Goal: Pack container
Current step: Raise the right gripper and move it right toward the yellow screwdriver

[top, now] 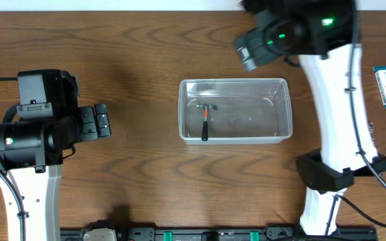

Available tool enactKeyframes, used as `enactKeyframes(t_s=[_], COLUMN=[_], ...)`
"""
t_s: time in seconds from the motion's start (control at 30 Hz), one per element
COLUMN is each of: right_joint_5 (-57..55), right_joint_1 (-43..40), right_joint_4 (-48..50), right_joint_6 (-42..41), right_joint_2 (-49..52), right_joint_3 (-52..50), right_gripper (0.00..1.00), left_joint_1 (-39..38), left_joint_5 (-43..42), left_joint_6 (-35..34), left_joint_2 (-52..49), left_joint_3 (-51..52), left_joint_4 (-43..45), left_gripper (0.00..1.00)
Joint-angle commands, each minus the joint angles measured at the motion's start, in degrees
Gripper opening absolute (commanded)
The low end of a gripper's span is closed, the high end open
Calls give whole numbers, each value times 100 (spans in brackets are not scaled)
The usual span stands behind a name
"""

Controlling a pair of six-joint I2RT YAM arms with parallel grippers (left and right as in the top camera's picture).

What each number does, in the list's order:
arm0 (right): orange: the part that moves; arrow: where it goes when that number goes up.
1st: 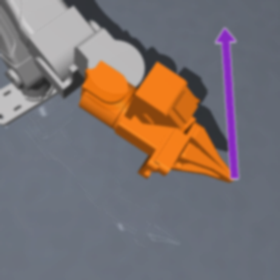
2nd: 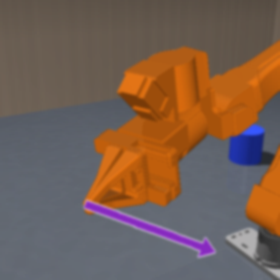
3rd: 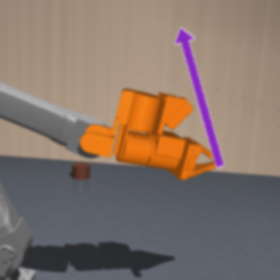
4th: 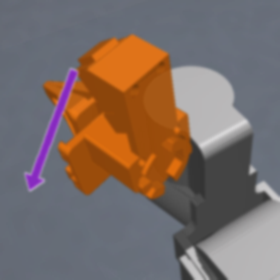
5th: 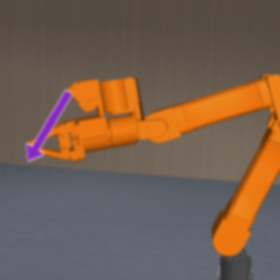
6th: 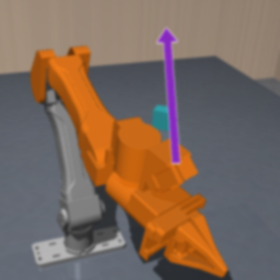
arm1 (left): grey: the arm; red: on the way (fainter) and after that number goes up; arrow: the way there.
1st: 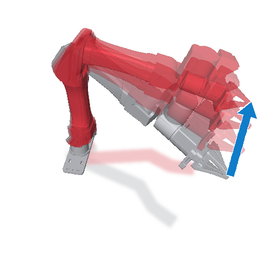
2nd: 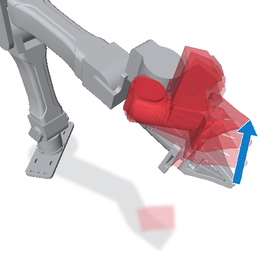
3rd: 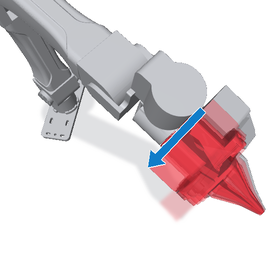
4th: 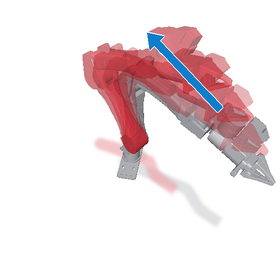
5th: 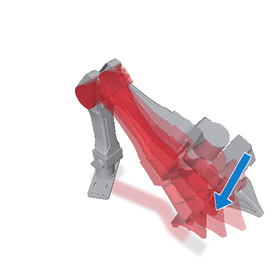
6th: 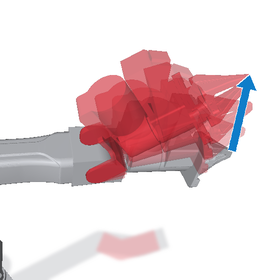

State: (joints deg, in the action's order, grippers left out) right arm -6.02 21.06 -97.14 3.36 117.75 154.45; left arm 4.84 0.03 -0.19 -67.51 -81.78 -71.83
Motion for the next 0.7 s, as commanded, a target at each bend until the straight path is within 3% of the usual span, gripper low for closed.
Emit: enactKeyframes(t_s=[0.0, 0.27, 0.47, 0.53, 0.63, 0.67], right_joint_5=[-343, -588, -55, -46, 691, 798], right_joint_1=[-518, -1873, -2662, -2846, -3115, -3174], right_joint_4=[-20, -17, -11, 31, 7, 61], right_joint_6=[-566, -254, -308, 199, 2013, 2284], right_joint_2=[-234, -258, -258, -256, -229, -232], right_joint_3=[24, -223, -879, -1106, -1602, -1757], right_gripper=[99, 99, 99, 99, 99, 99], left_joint_1=[28, 28, 28, 28, 28, 28], left_joint_5=[46, 46, 46, 46, 44, 44], left_joint_6=[-55, -55, -55, -55, -55, -52], left_joint_2=[-33, -33, -33, -33, -33, -33], left_joint_3=[-20, -20, -20, -20, -20, -20], left_joint_4=[-15, -15, -15, -15, -15, -15], left_gripper=[98, 98, 98, 98, 98, 98])
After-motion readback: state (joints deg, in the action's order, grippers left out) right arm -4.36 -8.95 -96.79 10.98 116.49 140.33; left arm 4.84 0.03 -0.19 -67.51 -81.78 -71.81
